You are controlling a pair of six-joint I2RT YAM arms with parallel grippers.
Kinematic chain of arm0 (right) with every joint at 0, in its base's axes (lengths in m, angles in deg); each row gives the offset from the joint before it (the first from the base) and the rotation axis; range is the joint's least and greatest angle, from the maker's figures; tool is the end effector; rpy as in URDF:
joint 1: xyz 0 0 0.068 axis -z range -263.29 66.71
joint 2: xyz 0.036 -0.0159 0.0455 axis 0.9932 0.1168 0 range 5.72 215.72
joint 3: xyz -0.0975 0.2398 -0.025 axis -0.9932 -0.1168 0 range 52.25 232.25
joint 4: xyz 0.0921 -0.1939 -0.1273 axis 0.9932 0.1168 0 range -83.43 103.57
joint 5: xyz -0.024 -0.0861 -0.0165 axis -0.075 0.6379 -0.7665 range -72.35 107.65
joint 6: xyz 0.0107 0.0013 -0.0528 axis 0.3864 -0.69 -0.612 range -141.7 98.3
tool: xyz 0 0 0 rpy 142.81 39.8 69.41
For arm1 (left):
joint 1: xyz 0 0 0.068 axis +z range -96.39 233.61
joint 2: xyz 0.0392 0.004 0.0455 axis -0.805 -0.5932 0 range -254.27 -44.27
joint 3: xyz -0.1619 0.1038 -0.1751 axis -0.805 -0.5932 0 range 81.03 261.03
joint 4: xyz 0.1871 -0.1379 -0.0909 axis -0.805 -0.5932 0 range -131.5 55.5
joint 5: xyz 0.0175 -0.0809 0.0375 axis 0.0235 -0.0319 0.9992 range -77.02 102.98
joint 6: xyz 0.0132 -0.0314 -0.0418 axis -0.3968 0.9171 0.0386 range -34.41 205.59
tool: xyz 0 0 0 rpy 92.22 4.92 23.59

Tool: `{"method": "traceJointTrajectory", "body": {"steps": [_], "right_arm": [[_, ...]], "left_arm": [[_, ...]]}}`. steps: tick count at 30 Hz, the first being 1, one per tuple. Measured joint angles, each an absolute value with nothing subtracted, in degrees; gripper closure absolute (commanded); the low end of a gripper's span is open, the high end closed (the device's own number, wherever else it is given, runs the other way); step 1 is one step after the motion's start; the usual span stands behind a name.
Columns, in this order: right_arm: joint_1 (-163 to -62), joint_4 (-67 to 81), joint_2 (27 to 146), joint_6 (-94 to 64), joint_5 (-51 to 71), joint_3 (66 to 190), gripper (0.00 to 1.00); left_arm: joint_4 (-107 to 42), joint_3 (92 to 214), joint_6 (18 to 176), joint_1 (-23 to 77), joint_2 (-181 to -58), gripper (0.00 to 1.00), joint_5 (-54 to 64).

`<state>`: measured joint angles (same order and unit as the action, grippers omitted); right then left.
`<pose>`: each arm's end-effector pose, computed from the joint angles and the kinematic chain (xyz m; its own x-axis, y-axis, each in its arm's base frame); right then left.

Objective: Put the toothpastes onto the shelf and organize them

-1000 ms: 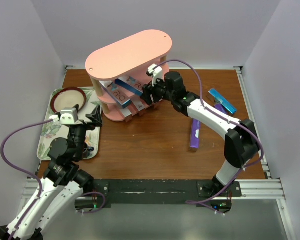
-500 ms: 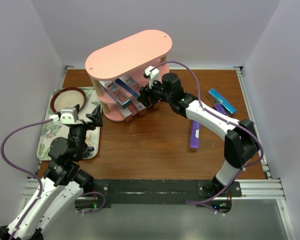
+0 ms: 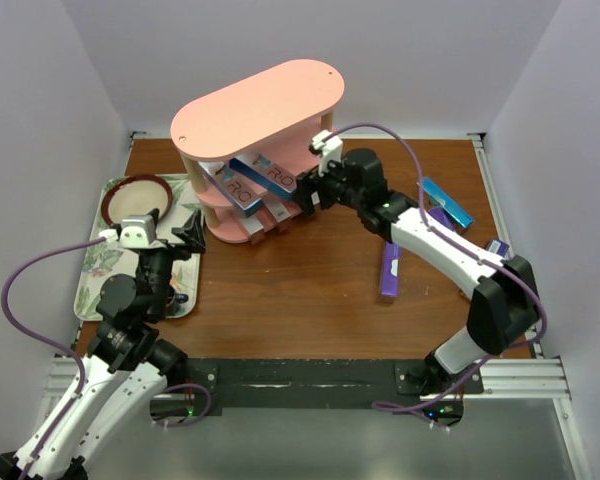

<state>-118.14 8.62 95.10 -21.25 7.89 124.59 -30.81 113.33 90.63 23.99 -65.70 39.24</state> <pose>0.2920 0.2106 0.3179 -0.2739 -0.1813 -0.9445 -0.6925 0.7187 0.0629 0.0998 -0.0385 0.3345 0.2113 -0.2108 -0.9544 0.0899 0.9765 -0.1958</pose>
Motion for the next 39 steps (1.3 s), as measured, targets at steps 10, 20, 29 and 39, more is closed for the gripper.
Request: {"method": "traceJointTrajectory", "body": {"steps": [10, 20, 29, 39], "right_arm": [[-104.86, 13.21, 86.44, -19.7, 9.16, 121.27, 0.07], [-88.81, 23.61, 98.18, -16.18, 17.44, 126.95, 0.07], [-78.47, 27.24, 107.32, -8.64, 26.49, 129.29, 0.07], [-75.26, 28.73, 114.97, -11.72, 27.32, 135.41, 0.05]], "left_arm": [[-30.84, 113.33, 90.93, 23.99, -65.7, 0.09, 38.72], [-30.99, 113.33, 90.93, 23.99, -65.7, 0.09, 38.02], [-31.14, 113.33, 90.95, 24.1, -66.12, 0.09, 36.47], [-31.19, 113.33, 91.04, 24.31, -66.18, 0.09, 34.48]]}}
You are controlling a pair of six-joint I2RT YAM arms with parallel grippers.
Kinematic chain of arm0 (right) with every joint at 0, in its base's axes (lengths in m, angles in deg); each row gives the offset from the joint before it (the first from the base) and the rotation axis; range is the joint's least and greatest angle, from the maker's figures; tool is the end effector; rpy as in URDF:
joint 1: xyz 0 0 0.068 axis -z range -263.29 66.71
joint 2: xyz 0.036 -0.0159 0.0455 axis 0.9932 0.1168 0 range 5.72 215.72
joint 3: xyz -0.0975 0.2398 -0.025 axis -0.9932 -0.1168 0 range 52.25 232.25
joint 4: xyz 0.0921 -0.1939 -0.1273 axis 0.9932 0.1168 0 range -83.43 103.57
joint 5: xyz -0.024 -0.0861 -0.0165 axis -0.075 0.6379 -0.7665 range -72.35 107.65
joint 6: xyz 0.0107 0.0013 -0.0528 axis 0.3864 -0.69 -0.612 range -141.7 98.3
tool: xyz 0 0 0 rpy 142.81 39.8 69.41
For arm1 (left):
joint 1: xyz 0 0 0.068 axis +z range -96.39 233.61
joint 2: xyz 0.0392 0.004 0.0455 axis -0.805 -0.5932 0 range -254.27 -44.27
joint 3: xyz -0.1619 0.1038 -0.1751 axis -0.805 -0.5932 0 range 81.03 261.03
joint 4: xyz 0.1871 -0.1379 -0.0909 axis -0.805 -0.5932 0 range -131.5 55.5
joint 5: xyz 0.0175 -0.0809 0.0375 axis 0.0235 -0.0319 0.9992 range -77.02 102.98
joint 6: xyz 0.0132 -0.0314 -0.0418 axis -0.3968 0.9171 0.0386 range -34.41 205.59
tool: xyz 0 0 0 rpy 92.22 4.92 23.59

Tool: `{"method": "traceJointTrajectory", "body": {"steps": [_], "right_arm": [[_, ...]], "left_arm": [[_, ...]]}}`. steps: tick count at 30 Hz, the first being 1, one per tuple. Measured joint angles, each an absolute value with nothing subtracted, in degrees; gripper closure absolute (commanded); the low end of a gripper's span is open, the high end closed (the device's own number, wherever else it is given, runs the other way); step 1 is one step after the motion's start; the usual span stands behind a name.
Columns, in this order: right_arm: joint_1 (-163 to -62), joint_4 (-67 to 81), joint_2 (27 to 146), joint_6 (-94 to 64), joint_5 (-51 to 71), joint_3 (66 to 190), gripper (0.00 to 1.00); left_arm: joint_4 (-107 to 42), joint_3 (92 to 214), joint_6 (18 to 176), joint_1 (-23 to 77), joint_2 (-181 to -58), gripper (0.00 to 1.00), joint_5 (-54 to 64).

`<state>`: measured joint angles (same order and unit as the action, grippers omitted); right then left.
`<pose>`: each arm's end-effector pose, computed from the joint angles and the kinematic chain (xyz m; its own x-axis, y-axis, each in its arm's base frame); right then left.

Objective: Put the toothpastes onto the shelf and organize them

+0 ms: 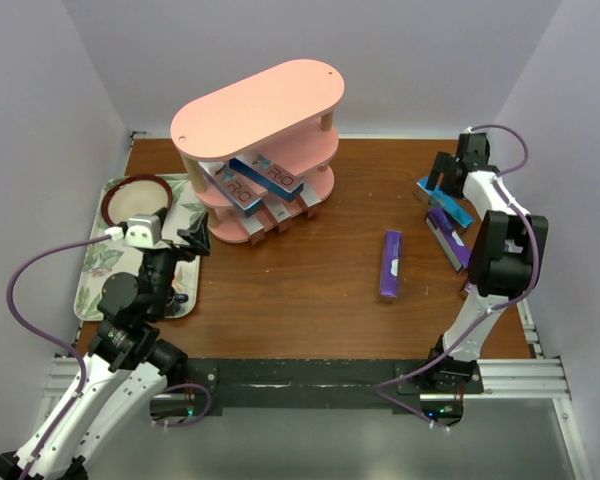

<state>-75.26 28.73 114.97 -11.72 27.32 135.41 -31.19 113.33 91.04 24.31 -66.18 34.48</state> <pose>0.4054 -0.0632 0.2206 -0.6845 0.2692 -0.6775 0.3727 0.9279 -0.0080 0.1015 -0.0419 0.3334 0.1916 -0.2090 -0.9590 0.1638 0.9702 -0.1787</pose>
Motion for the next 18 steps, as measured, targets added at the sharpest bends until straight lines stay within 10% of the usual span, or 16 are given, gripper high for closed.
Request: {"method": "traceJointTrajectory", "body": {"steps": [18], "right_arm": [[-76.14, 35.94, 129.92, -29.34, 11.82, 153.2, 0.1]], "left_arm": [[-31.21, 113.33, 91.15, 24.34, -68.45, 0.1, 32.9]]}}
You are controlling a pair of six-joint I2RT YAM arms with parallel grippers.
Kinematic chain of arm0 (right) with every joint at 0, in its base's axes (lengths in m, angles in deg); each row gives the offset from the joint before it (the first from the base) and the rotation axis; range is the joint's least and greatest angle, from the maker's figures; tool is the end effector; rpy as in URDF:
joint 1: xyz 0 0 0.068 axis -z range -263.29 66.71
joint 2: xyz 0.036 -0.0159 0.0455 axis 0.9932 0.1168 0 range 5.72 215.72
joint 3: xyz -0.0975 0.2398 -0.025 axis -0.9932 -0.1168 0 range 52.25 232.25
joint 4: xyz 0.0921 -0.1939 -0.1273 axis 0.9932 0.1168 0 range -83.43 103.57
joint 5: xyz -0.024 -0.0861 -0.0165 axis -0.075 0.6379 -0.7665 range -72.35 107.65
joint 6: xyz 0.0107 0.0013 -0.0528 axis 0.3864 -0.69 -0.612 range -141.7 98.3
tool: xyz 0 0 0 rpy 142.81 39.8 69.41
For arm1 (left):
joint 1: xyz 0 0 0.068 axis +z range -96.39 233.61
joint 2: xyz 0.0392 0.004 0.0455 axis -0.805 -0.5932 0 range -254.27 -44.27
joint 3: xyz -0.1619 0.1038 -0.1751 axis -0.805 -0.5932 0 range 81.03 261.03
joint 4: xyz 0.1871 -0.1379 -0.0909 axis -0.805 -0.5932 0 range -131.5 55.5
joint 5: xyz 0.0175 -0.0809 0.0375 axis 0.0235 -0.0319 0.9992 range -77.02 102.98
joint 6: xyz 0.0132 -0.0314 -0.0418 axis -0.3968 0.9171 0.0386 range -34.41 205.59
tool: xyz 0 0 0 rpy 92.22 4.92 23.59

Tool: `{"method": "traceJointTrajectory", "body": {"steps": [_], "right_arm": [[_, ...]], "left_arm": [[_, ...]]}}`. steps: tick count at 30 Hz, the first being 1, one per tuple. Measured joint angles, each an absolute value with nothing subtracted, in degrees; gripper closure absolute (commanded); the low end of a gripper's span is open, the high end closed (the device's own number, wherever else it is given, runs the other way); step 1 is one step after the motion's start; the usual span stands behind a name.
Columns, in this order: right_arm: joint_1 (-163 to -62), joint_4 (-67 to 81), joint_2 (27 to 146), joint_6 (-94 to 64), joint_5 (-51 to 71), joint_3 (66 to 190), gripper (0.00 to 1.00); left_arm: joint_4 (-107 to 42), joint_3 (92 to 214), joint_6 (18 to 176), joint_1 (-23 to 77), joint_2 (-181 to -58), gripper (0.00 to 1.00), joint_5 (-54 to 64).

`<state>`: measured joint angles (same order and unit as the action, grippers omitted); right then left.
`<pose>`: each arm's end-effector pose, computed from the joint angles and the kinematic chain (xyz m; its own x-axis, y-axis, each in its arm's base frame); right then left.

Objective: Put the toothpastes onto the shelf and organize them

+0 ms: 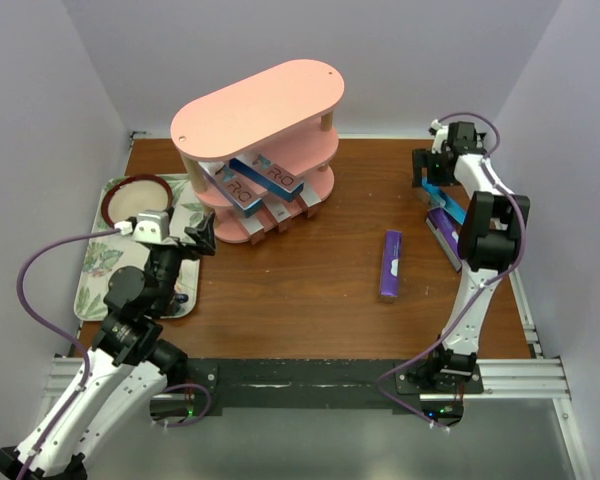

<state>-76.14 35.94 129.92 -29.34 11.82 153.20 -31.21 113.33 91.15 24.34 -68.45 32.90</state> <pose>0.4613 -0.0542 0.1974 -0.7898 -0.0342 -0.6124 -0.0427 0.9991 -0.0007 0.1089 -0.0470 0.3297 0.1552 -0.1915 -0.9691 0.1843 0.9694 -0.1621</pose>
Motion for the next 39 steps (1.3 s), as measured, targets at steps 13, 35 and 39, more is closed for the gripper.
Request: {"method": "traceJointTrajectory", "body": {"steps": [13, 35, 39], "right_arm": [[-79.24, 40.03, 135.84, -33.21, 13.7, 156.24, 0.45], [-86.58, 36.6, 135.1, -24.7, 7.34, 156.26, 0.66], [-89.07, 33.95, 135.1, -19.68, 5.42, 156.24, 0.67]], "left_arm": [[-31.21, 113.33, 91.17, 24.77, -69.42, 0.1, 32.42], [-31.19, 113.33, 92.05, 25.43, -69.39, 0.1, 31.13], [-31.19, 113.33, 92.07, 25.47, -69.39, 0.1, 31.15]]}}
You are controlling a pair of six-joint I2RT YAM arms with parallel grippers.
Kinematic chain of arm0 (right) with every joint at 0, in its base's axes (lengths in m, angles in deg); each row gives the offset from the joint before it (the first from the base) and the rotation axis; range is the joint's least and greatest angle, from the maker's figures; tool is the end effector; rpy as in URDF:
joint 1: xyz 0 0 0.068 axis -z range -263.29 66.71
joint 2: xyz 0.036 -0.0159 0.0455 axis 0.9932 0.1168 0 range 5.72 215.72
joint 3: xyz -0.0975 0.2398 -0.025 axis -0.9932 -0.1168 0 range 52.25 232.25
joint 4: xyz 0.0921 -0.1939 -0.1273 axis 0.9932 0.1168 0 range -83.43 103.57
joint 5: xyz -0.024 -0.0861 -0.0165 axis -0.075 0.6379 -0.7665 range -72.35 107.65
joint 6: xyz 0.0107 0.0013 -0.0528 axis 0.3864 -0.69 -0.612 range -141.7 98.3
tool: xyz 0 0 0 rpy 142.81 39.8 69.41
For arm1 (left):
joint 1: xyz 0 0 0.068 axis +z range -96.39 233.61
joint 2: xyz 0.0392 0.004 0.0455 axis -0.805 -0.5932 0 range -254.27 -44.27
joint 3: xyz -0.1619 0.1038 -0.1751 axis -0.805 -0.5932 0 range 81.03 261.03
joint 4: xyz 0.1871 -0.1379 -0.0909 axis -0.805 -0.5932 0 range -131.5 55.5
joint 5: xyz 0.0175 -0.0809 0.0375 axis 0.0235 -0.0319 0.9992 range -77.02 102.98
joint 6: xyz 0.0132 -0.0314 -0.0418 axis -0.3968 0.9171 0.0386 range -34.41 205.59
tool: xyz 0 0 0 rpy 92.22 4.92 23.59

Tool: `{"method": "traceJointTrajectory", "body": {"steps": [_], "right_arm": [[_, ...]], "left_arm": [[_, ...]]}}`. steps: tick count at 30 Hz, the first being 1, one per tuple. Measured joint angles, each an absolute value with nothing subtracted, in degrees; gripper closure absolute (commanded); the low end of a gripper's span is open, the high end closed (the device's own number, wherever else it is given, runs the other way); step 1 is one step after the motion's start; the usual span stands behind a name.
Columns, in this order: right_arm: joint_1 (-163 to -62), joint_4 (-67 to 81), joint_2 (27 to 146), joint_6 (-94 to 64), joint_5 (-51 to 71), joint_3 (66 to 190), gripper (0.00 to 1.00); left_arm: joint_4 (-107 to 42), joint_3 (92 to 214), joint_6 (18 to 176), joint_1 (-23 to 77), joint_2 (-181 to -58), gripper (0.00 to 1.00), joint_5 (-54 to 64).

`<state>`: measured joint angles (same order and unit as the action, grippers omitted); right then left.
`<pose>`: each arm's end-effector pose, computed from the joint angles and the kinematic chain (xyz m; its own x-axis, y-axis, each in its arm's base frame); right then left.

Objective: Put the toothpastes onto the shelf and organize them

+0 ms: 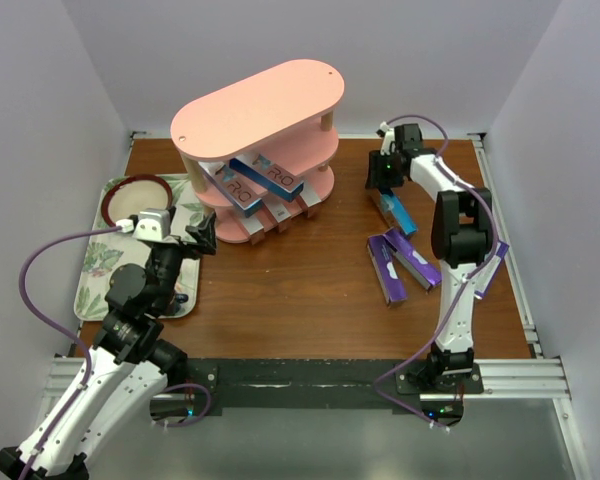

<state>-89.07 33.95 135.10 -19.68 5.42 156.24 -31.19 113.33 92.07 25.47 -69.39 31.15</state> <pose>0.4772 0.0559 0.1754 -0.7997 -0.0463 -0.5986 -0.1978 0.9617 0.1899 0.1128 -0.0476 0.3282 0.1392 -0.1962 -0.9706 0.1947 0.9665 -0.1674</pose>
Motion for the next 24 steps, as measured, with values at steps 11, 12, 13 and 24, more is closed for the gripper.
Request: {"method": "traceJointTrajectory", "body": {"steps": [11, 12, 13, 24], "right_arm": [[-87.06, 29.1, 133.39, -10.08, 2.56, 154.77, 0.77], [-86.74, 28.03, 132.37, -8.86, 2.08, 153.66, 0.77], [-86.45, 27.28, 131.29, -7.83, 1.64, 152.63, 0.78], [-82.95, 19.15, 114.92, 0.87, -1.38, 144.0, 0.79]], "left_arm": [[-31.19, 113.33, 92.07, 25.47, -69.39, 0.1, 31.11], [-31.19, 113.33, 92.07, 25.47, -69.39, 0.1, 31.07], [-31.19, 113.33, 92.07, 25.47, -69.42, 0.1, 30.98], [-31.14, 113.33, 92.07, 25.56, -70.42, 0.1, 27.42]]}}
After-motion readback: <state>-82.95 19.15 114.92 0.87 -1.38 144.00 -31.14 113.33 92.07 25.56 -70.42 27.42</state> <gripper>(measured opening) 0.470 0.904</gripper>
